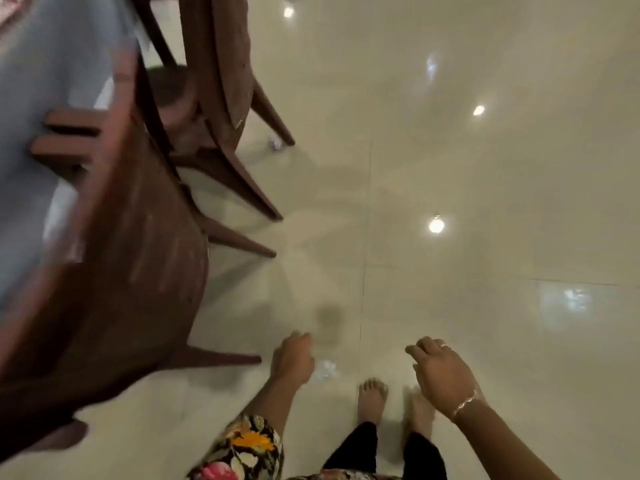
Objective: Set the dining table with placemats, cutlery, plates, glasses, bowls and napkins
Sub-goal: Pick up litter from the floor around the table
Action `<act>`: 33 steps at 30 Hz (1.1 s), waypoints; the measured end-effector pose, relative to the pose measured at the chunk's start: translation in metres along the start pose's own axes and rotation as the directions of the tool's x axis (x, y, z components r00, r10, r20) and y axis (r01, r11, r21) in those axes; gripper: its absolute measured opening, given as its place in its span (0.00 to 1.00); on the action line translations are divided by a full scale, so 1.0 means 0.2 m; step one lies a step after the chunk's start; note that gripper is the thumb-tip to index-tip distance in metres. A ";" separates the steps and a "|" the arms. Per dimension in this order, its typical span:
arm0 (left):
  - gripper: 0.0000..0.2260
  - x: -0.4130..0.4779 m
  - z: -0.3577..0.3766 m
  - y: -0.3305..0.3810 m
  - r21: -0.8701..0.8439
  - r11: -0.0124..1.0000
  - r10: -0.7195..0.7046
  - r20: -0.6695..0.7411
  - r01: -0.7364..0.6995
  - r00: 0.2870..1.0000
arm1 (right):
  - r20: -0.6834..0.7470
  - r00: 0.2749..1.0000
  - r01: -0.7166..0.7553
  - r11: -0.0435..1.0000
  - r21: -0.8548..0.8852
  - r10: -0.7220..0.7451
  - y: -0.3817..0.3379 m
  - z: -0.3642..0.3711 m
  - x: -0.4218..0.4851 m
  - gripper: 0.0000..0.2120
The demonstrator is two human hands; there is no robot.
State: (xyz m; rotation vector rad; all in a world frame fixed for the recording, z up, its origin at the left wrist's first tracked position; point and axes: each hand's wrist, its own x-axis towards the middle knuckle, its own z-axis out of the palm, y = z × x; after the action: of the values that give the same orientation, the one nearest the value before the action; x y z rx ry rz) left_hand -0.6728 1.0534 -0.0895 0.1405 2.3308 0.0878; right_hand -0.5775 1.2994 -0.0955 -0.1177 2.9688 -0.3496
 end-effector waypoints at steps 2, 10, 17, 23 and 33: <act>0.16 0.16 0.18 -0.05 0.043 0.998 -0.042 0.012 0.041 0.999 | 0.022 0.998 0.063 0.998 0.009 -0.063 0.08 0.24 0.10 0.24; 0.22 0.83 1.05 -0.24 0.154 0.980 -0.138 0.049 0.129 0.989 | 0.021 0.964 0.263 0.962 0.068 -0.265 0.36 1.22 0.33 0.24; 0.40 1.26 1.60 -0.31 0.314 0.939 -0.210 0.208 0.138 0.955 | 0.029 0.952 0.302 0.950 0.076 -0.305 0.58 1.71 0.45 0.21; 0.32 1.19 1.58 -0.29 0.182 0.960 -0.251 0.212 0.214 0.945 | 0.077 0.940 0.326 0.941 0.091 -0.333 0.66 1.64 0.44 0.21; 0.33 0.78 0.59 0.19 -0.526 0.756 -0.422 0.063 0.389 0.904 | 0.152 0.943 0.288 0.954 0.077 -0.297 0.73 0.59 0.68 0.25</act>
State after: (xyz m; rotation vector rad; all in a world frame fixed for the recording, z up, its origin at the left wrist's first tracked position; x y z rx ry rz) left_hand -0.6914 1.1135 -0.2778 -0.6575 2.2496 0.5169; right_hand -0.7010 1.4022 -0.2620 -0.5582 2.7768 -0.4320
